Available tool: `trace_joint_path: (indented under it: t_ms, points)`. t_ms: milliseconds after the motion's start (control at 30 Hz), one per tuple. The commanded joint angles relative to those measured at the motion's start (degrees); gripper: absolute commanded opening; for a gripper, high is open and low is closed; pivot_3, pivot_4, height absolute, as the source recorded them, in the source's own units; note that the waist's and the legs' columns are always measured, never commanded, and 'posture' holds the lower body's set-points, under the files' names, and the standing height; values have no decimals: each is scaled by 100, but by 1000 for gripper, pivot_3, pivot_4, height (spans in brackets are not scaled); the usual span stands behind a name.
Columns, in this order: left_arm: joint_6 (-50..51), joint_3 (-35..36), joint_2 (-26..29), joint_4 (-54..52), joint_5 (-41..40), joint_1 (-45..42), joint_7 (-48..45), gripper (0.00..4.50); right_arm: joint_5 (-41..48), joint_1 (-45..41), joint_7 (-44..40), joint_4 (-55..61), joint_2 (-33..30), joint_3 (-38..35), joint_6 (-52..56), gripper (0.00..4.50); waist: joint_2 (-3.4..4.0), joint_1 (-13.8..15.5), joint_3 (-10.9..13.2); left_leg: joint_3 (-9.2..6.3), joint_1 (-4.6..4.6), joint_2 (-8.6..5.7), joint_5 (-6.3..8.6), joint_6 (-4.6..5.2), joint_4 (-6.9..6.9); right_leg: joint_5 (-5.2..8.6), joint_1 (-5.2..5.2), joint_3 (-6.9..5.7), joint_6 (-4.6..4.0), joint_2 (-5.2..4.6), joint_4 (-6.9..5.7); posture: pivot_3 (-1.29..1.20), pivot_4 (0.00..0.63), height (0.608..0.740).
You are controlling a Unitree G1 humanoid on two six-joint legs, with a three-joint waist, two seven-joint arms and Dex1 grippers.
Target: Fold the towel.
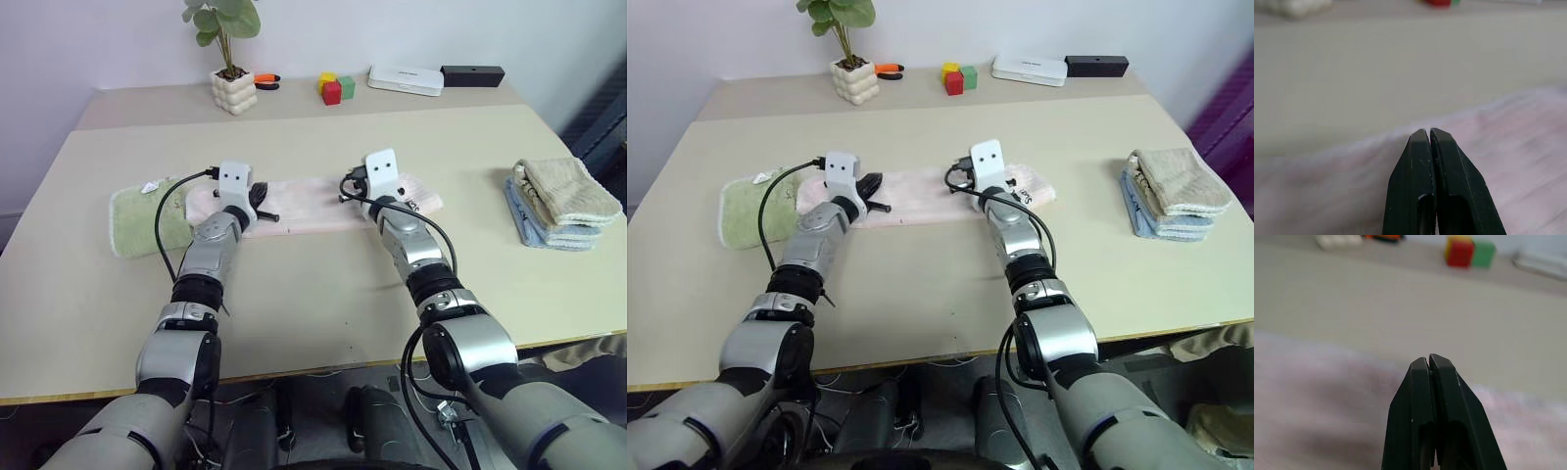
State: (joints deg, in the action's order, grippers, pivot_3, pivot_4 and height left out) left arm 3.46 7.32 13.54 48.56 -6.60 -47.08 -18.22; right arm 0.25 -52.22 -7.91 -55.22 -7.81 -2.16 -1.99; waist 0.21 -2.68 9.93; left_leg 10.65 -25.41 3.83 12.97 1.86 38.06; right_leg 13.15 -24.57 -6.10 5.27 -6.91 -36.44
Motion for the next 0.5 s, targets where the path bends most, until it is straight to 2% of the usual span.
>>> trace_joint_path:
  t_ms: [33,233,500]
  points:
    - [-188,25,350,-4,144,15,27,48,-58,0,140,-159,-288,-119,-167,0,0,2,0,0,0,0,0,0,0,0,0,0,0,0,0,0,150,740]
    - [-188,168,853,-100,97,238,-12,48,-13,71,223,-417,-927,-332,-264,0,0,1,0,0,1,1,1,-1,-1,0,0,0,0,0,1,0,150,740]
    - [259,251,959,-819,-173,727,-320,48,26,101,40,-499,-1456,-466,-366,0,0,-63,0,1,3,2,0,-3,-7,0,0,0,-1,-1,2,0,150,740]
